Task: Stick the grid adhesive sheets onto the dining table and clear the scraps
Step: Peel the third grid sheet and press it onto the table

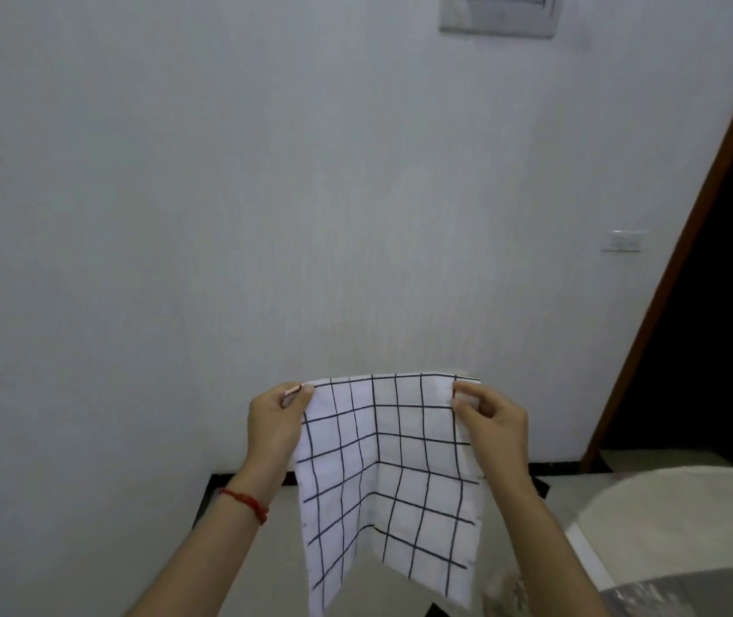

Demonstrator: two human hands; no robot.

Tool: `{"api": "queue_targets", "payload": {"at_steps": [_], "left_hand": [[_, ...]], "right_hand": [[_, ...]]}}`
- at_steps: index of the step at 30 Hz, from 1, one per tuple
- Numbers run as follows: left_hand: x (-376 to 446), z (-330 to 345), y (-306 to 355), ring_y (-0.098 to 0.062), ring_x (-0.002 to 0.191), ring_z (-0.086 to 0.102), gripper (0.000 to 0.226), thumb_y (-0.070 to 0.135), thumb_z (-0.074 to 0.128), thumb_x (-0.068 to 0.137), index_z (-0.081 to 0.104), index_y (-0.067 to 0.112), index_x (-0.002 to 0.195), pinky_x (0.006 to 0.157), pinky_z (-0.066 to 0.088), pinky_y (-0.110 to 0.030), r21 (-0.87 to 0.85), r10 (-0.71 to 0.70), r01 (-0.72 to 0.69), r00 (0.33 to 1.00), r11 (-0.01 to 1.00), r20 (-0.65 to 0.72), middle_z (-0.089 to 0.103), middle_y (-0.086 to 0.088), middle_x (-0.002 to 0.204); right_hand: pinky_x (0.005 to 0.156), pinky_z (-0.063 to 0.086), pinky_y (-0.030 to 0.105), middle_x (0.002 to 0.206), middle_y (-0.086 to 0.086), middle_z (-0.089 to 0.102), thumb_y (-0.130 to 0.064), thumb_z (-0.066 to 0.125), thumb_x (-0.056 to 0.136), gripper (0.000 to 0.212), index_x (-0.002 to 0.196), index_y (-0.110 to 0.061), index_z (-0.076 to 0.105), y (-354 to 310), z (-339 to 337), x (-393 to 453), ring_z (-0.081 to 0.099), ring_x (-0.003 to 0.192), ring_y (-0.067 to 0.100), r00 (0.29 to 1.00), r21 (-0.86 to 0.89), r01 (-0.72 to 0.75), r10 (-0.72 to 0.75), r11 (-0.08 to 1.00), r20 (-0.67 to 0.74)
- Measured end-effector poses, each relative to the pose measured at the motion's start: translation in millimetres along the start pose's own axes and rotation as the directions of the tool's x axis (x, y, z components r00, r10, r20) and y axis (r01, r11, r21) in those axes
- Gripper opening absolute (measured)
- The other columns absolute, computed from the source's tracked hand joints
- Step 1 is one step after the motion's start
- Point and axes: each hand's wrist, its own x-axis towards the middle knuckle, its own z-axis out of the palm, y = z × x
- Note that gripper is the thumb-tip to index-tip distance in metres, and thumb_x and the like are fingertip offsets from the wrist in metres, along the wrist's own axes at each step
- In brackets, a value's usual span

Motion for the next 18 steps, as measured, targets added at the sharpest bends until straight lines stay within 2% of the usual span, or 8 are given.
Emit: {"api": "queue_targets", "payload": {"at_steps": [2, 5, 7, 9, 11, 12, 15, 18], "left_hand": [[21.3, -10.9, -2.5, -0.015, 0.070, 0.057, 0.008, 0.009, 0.061, 0.086, 0.068, 0.006, 0.083, 0.063, 0.044, -0.020, 0.010, 0.006, -0.005, 0.999, 1.000, -0.037, 0.065, -0.004, 0.075], [50.2, -23.9, -3.4, -0.017, 0.077, 0.056, 0.007, 0.010, 0.062, 0.086, 0.066, 0.008, 0.080, 0.070, 0.043, -0.023, 0.058, 0.023, -0.018, 0.996, 0.998, -0.084, 0.063, -0.007, 0.080], [67.7, -28.6, -2.9, -0.023, 0.086, 0.059, 0.008, 0.012, 0.061, 0.086, 0.066, 0.006, 0.083, 0.078, 0.043, -0.028, 0.132, 0.038, -0.023, 0.993, 0.991, -0.113, 0.065, -0.013, 0.088], [77.8, -25.6, 1.4, -0.030, 0.103, 0.058, 0.022, 0.015, 0.061, 0.087, 0.064, 0.004, 0.106, 0.088, 0.044, -0.034, 0.284, 0.077, -0.038, 0.989, 0.958, -0.127, 0.064, -0.017, 0.111], [76.2, -13.2, 10.3, -0.032, 0.119, 0.048, 0.042, 0.018, 0.062, 0.086, 0.052, 0.006, 0.125, 0.100, 0.039, -0.037, 0.405, 0.168, -0.118, 0.982, 0.907, -0.091, 0.051, -0.018, 0.130], [71.8, -3.7, 16.0, -0.031, 0.121, 0.045, 0.045, 0.018, 0.063, 0.086, 0.049, 0.007, 0.127, 0.103, 0.036, -0.036, 0.430, 0.236, -0.196, 0.971, 0.881, -0.041, 0.048, -0.018, 0.131], [47.0, 32.0, 30.0, -0.019, 0.107, 0.054, 0.031, 0.024, 0.067, 0.082, 0.062, 0.011, 0.110, 0.091, 0.040, -0.026, 0.360, 0.313, -0.381, 0.920, 0.852, 0.235, 0.060, -0.008, 0.115], [23.0, 60.0, 34.5, -0.009, 0.088, 0.060, 0.027, 0.037, 0.070, 0.077, 0.064, 0.020, 0.097, 0.076, 0.047, -0.018, 0.242, 0.215, -0.332, 0.887, 0.912, 0.408, 0.063, 0.008, 0.092]], "right_hand": [[0.064, 0.052, 0.009, 0.086, 0.004, 0.070, 0.000, 0.065, 0.080, 0.034, 0.106, -0.023, 0.064, 1.6, -5.2, 14.2, 0.064, 0.079, 0.016, 0.998, 0.018, -0.053, 0.053, 0.998, -0.030], [0.077, 0.047, 0.019, 0.092, 0.011, 0.067, -0.008, 0.071, 0.078, 0.058, 0.131, -0.017, 0.048, 1.6, -9.0, 32.5, 0.063, 0.086, 0.015, 0.984, 0.044, -0.163, 0.165, 0.986, -0.065], [0.070, 0.048, 0.014, 0.089, 0.007, 0.069, -0.011, 0.073, 0.077, 0.044, 0.118, -0.014, 0.059, -1.4, -8.4, 41.3, 0.066, 0.076, 0.006, 0.979, 0.064, -0.190, 0.195, 0.980, -0.067], [0.059, 0.048, 0.014, 0.081, 0.000, 0.072, -0.013, 0.073, 0.076, 0.009, 0.083, -0.016, 0.069, -6.7, -2.3, 48.4, 0.065, 0.065, 0.005, 0.979, 0.045, -0.194, 0.196, 0.980, -0.054], [0.056, 0.047, 0.016, 0.066, -0.004, 0.071, -0.015, 0.073, 0.075, 0.012, 0.064, -0.017, 0.069, -11.6, 10.0, 54.4, 0.061, 0.059, 0.006, 0.986, 0.023, -0.165, 0.166, 0.986, -0.028], [0.051, 0.045, 0.013, 0.056, -0.009, 0.066, -0.014, 0.073, 0.075, 0.017, 0.059, -0.017, 0.069, -14.0, 17.6, 57.9, 0.057, 0.053, 0.003, 0.989, 0.028, -0.150, 0.150, 0.988, -0.016], [0.044, 0.042, 0.014, 0.043, -0.010, 0.060, -0.014, 0.073, 0.075, 0.020, 0.055, -0.018, 0.068, -24.8, 44.9, 63.8, 0.053, 0.042, 0.001, 0.990, 0.034, -0.135, 0.134, 0.990, 0.036], [0.053, 0.044, 0.025, 0.047, -0.003, 0.060, -0.016, 0.073, 0.074, 0.024, 0.052, -0.016, 0.064, -30.7, 67.9, 65.8, 0.055, 0.049, 0.012, 0.989, -0.002, -0.122, 0.122, 0.993, 0.081]]}}
